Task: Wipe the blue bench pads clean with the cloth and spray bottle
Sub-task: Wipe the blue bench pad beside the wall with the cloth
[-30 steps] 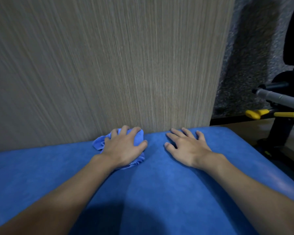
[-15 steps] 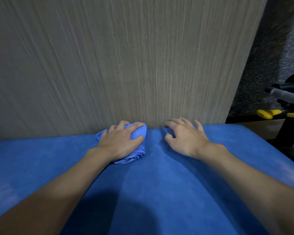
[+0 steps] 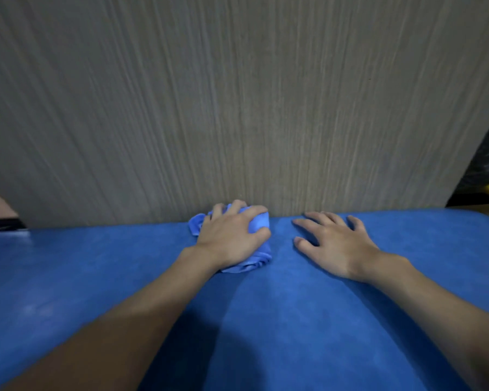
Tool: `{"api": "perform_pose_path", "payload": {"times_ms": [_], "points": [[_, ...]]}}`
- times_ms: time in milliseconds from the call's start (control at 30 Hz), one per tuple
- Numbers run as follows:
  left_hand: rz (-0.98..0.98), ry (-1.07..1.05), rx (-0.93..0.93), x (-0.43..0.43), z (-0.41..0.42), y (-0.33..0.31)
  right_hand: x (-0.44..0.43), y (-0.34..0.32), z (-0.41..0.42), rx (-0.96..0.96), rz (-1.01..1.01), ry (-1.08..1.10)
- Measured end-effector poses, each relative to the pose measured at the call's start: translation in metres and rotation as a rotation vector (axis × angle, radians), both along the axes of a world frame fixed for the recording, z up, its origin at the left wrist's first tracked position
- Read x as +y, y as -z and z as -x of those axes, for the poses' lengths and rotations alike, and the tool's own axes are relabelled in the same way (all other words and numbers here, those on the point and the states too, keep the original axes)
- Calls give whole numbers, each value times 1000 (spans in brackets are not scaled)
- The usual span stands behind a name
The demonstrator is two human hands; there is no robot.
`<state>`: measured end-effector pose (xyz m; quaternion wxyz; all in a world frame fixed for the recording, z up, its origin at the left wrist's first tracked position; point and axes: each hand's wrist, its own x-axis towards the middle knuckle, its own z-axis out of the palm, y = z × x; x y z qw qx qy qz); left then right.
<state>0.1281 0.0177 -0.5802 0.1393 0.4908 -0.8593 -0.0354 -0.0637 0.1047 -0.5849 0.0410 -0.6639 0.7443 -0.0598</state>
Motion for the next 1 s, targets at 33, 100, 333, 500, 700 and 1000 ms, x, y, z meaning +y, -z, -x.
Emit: {"api": "perform_pose_path", "payload": {"times_ms": [33, 100, 333, 500, 700, 1000], "points": [[-17, 2, 5, -2, -4, 0, -1, -1, -3, 16, -8, 19], [-65, 6, 23, -5, -14, -1, -7, -5, -15, 28, 8, 45], [-66, -55, -7, -24, -94, -4, -38, 3, -85, -30, 30, -66], [-79, -89, 28, -31, -117, -2, -37, 2, -86, 18, -1, -46], [-90, -23, 46, -31, -99, 0, -38, 1, -87, 22, -18, -27], [-98, -93, 9, -55, -190, 0, -82, -24, -181, -83, 145, -252]]}}
